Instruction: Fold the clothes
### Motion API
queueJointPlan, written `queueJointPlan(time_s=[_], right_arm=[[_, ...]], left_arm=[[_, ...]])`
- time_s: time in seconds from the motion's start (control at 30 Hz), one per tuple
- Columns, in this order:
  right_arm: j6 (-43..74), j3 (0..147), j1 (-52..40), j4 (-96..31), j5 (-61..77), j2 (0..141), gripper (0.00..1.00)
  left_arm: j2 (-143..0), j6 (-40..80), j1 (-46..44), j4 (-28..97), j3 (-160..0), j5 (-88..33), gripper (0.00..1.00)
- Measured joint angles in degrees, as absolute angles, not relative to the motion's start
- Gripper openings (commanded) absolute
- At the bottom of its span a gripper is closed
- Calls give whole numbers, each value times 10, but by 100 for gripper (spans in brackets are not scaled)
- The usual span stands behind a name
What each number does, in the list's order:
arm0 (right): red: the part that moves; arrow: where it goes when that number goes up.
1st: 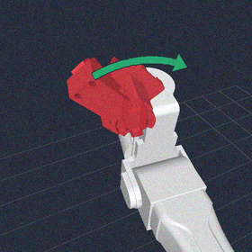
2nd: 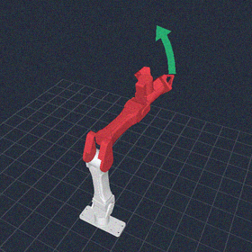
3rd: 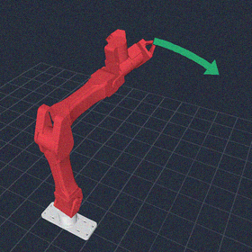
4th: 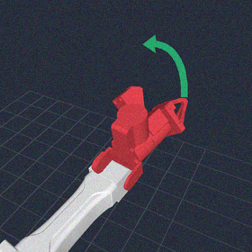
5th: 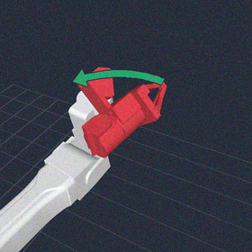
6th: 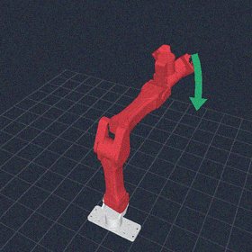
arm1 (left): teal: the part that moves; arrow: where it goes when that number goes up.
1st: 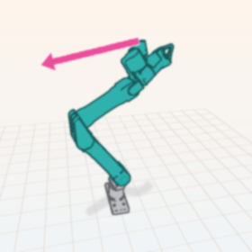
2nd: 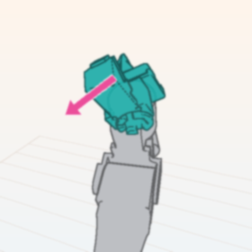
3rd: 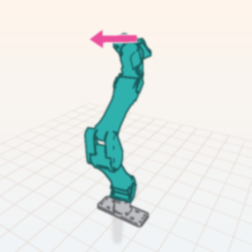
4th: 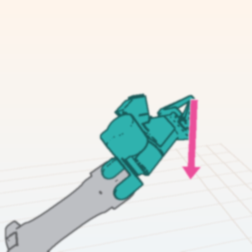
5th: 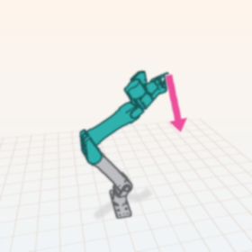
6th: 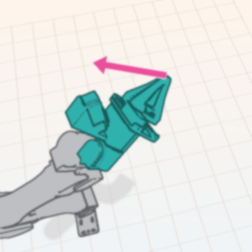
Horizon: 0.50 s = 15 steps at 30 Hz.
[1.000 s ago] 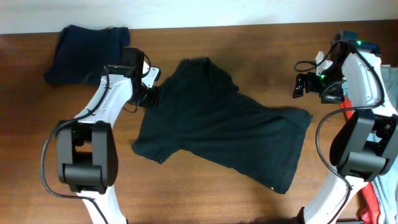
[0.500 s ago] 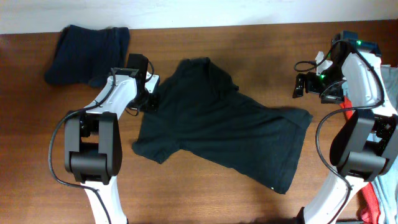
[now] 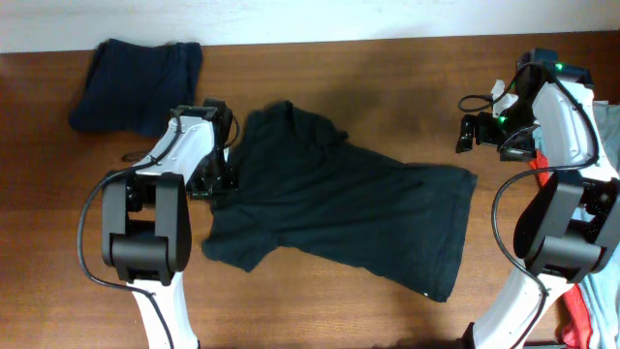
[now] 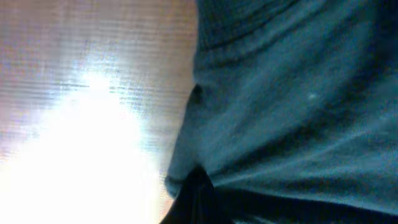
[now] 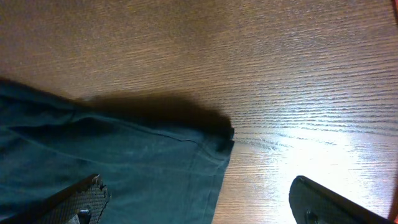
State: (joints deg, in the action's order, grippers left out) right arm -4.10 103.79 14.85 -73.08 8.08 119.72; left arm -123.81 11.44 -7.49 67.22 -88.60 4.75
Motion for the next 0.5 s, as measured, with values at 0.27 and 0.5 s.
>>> queueJointPlan(time_s=[0.27,0.5], right_arm=[[-41,1038,149,-731,81,1197,99],[-41,1038,149,-731,81,1197,99]], left_arm=[[-1241,155,-78,741,-886,67,1],[-1211,161,-130,730,-884,80,1]])
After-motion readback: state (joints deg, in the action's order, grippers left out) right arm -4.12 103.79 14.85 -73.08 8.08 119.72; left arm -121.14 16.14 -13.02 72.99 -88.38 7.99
